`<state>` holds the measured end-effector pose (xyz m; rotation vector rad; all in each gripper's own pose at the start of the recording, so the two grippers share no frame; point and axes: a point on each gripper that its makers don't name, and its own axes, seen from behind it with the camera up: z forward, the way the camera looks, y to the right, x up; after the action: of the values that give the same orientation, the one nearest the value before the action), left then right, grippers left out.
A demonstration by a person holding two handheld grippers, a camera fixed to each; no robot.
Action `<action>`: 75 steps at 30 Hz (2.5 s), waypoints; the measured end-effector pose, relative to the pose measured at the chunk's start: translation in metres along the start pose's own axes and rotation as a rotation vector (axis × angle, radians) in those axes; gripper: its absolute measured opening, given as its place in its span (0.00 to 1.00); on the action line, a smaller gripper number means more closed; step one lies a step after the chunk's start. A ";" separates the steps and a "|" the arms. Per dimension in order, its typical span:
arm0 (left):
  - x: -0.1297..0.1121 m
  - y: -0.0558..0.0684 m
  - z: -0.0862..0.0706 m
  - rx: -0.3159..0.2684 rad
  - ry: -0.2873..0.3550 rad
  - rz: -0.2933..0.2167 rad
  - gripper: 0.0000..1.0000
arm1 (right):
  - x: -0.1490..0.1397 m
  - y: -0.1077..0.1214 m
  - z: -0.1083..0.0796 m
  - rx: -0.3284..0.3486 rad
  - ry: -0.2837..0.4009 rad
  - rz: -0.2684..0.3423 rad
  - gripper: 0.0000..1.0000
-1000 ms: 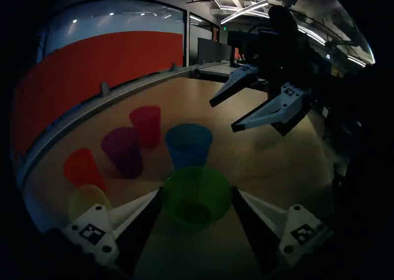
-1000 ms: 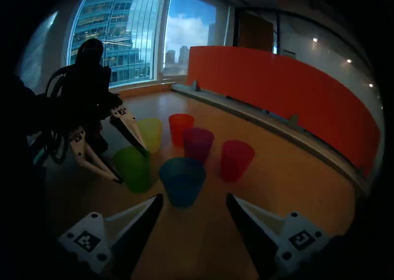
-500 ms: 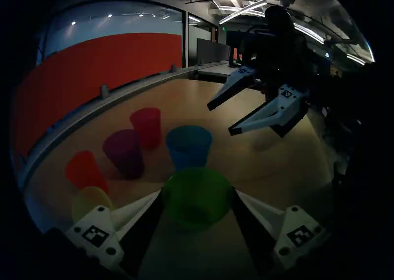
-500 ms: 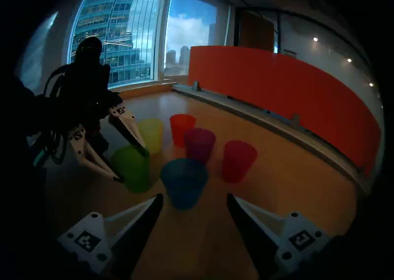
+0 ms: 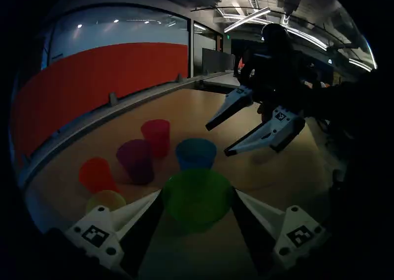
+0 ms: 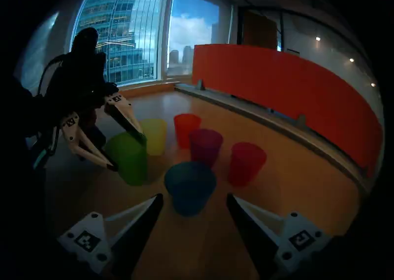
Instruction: Pour water
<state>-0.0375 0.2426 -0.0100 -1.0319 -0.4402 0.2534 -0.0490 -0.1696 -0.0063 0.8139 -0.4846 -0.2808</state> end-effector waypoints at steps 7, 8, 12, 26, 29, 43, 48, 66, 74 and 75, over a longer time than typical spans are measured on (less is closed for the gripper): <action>0.010 -0.006 -0.009 0.018 0.032 -0.002 0.90 | 0.000 -0.001 0.011 0.007 -0.007 0.002 1.00; 0.011 -0.007 -0.011 0.022 0.036 -0.001 0.90 | -0.001 -0.001 0.012 0.008 -0.009 0.002 1.00; 0.015 -0.011 -0.017 0.037 0.048 0.000 0.90 | -0.002 -0.002 0.018 0.012 -0.015 0.003 0.99; 0.018 -0.022 -0.036 0.075 0.073 -0.015 0.90 | -0.005 -0.008 0.040 0.026 -0.040 -0.010 1.00; 0.018 -0.023 -0.040 0.081 0.074 -0.014 0.90 | -0.005 -0.008 0.045 0.026 -0.044 -0.011 0.99; 0.016 -0.027 -0.047 0.096 0.079 -0.021 0.90 | -0.007 -0.007 0.058 0.026 -0.058 -0.004 0.99; 0.015 -0.028 -0.048 0.098 0.078 -0.022 0.90 | -0.007 -0.006 0.061 0.022 -0.058 -0.002 0.93; 0.019 -0.025 -0.056 0.120 0.095 -0.026 0.90 | 0.025 -0.012 0.031 0.013 0.040 0.005 0.91; 0.032 -0.021 -0.066 0.137 0.137 -0.018 0.90 | 0.054 -0.015 -0.002 -0.010 0.110 0.000 0.92; 0.034 -0.020 -0.067 0.138 0.143 -0.017 0.90 | 0.058 -0.016 -0.006 -0.013 0.120 0.000 0.92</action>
<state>0.0233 0.1950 -0.0140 -0.9039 -0.2983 0.1906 0.0033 -0.2007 -0.0042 0.8135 -0.3701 -0.2337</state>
